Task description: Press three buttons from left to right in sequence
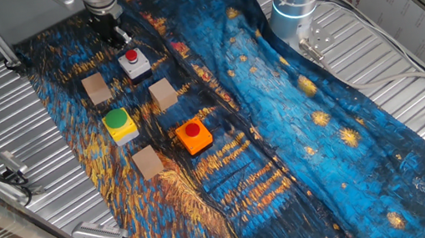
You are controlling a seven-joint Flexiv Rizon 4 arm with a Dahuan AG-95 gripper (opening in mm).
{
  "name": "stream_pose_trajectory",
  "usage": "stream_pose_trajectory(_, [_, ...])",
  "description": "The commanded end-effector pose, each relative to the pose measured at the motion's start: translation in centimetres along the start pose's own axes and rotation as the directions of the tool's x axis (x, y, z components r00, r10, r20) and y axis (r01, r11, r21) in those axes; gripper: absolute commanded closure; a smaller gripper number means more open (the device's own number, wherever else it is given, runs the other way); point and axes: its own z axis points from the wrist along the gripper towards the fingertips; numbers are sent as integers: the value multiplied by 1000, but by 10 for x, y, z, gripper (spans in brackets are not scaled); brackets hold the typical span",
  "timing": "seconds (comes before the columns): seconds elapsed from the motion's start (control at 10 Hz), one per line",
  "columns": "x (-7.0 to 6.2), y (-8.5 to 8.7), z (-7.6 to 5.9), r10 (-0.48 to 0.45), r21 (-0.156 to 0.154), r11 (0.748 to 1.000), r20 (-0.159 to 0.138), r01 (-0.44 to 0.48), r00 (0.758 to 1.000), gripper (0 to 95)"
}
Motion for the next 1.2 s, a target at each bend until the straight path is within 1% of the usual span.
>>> stream_pose_trajectory(0.1, [0,0,0,200,-179,962,-54,-207,978,950])
stream_pose_trajectory(0.3, [0,0,0,313,-209,921,-101,-328,944,950])
stream_pose_trajectory(0.5, [0,0,0,363,-209,901,-112,-379,925,950])
stream_pose_trajectory(0.6, [0,0,0,356,-215,902,-120,-374,927,950])
stream_pose_trajectory(0.8, [0,0,0,359,-203,904,-118,-376,926,950])
stream_pose_trajectory(0.9, [0,0,0,350,-184,912,-114,-366,930,950])
stream_pose_trajectory(1.0, [0,0,0,342,-172,918,-112,-357,933,950])
stream_pose_trajectory(1.1, [0,0,0,344,-170,918,-111,-359,932,950])
stream_pose_trajectory(1.2, [0,0,0,346,-148,921,-111,-360,932,950])
